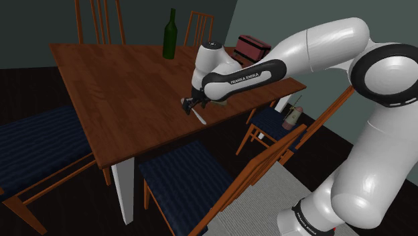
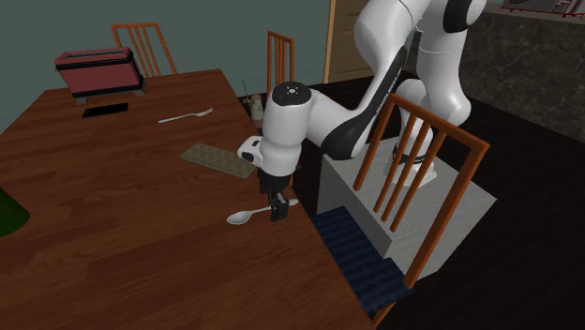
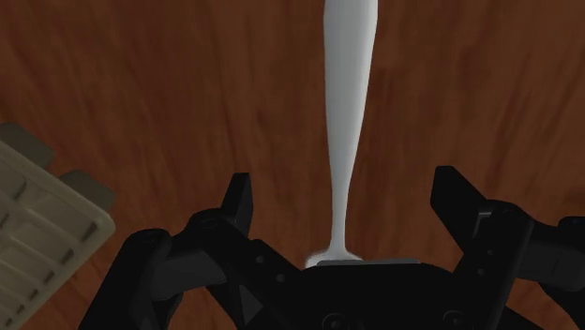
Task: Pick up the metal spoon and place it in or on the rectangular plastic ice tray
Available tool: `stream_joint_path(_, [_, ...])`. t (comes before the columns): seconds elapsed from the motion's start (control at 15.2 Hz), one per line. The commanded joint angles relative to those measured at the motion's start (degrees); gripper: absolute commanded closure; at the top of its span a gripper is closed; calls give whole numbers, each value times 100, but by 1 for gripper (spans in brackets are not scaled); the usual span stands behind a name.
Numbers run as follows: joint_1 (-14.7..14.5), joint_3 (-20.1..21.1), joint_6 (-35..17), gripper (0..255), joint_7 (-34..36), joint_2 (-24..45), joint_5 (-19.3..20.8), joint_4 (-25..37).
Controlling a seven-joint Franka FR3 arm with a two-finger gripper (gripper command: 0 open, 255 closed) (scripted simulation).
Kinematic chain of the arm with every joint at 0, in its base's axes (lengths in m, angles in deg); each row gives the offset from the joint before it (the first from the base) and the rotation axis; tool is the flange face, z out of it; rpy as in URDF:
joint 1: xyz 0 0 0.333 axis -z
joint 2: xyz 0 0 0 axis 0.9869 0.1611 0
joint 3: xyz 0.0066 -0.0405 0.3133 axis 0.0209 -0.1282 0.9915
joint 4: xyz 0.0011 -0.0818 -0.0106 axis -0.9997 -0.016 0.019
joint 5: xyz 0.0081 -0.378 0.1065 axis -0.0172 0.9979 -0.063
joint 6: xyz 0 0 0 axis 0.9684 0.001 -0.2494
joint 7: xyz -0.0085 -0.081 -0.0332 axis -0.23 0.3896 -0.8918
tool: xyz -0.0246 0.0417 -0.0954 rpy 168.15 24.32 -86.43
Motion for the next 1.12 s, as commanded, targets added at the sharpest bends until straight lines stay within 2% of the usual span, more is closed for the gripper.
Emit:
stream_joint_path(0.0, [0, -8, -46, 0, 12, 44, 19, 1])
stream_joint_path(0.4, [0, -8, -45, 0, 11, 44, 18, 2])
stream_joint_path(0.46, [0, -8, -45, 255, 11, 44, 18, 2])
stream_joint_path(1.06, [0, -8, -46, 255, 12, 44, 19, 2])
